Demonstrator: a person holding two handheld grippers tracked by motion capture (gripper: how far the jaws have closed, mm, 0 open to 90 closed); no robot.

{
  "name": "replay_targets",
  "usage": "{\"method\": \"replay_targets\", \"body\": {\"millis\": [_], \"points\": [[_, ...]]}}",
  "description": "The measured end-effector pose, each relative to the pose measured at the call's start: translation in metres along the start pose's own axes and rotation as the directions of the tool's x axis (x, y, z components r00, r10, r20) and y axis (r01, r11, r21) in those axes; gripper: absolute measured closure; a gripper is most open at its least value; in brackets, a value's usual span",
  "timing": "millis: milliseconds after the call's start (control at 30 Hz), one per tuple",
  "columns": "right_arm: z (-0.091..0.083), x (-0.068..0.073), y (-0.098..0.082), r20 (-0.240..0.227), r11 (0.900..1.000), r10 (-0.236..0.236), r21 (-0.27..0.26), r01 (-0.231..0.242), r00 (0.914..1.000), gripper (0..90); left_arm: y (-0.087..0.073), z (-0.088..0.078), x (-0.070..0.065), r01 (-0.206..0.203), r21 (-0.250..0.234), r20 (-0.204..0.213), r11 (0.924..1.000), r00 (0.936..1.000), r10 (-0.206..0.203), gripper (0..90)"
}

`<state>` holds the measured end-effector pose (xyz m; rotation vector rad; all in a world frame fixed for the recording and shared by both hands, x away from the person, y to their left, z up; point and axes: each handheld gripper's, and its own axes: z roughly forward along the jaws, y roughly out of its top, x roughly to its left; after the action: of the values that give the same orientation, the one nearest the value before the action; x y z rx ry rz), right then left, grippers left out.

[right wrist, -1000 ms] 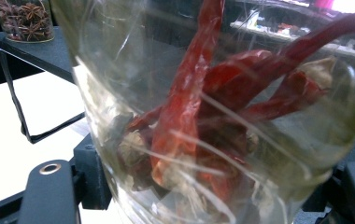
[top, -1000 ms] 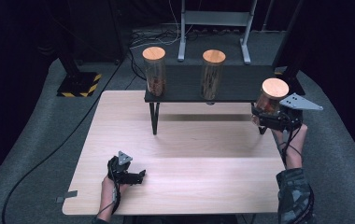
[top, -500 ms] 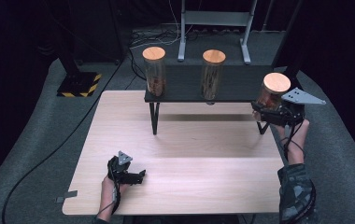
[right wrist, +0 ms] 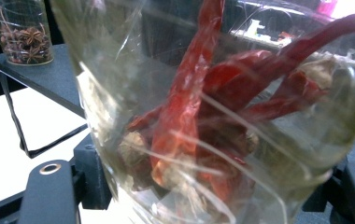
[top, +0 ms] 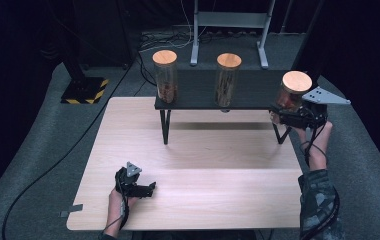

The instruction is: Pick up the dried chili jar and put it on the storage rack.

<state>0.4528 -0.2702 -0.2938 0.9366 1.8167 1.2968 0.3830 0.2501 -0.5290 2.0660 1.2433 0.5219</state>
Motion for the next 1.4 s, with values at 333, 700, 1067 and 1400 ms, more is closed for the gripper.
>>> {"method": "replay_targets", "body": {"millis": [333, 700, 1067, 1400], "points": [[0.005, -0.005, 0.009, 0.0, 1.0, 0.008, -0.003, -0.008, 1.0, 24.5, 0.0, 0.0, 0.0, -0.004, 0.004, 0.001, 1.0, 1.0, 0.004, 1.3], [0.013, -0.012, 0.018, 0.008, 1.0, 0.014, 0.007, -0.014, 0.9999, 24.5, 0.0, 0.0, 0.0, -0.003, 0.003, 0.0, 1.0, 1.0, 0.003, 1.3], [0.019, -0.02, 0.024, 0.018, 1.0, 0.024, 0.02, -0.025, 0.9995, 24.5, 0.0, 0.0, 0.0, -0.004, 0.003, 0.001, 1.0, 1.0, 0.004, 1.3], [0.03, -0.029, 0.024, 0.028, 0.998, 0.049, 0.042, -0.05, 0.9984, 24.5, 0.0, 0.0, 0.0, -0.004, 0.003, 0.0, 1.0, 1.0, 0.004, 1.3]]}}
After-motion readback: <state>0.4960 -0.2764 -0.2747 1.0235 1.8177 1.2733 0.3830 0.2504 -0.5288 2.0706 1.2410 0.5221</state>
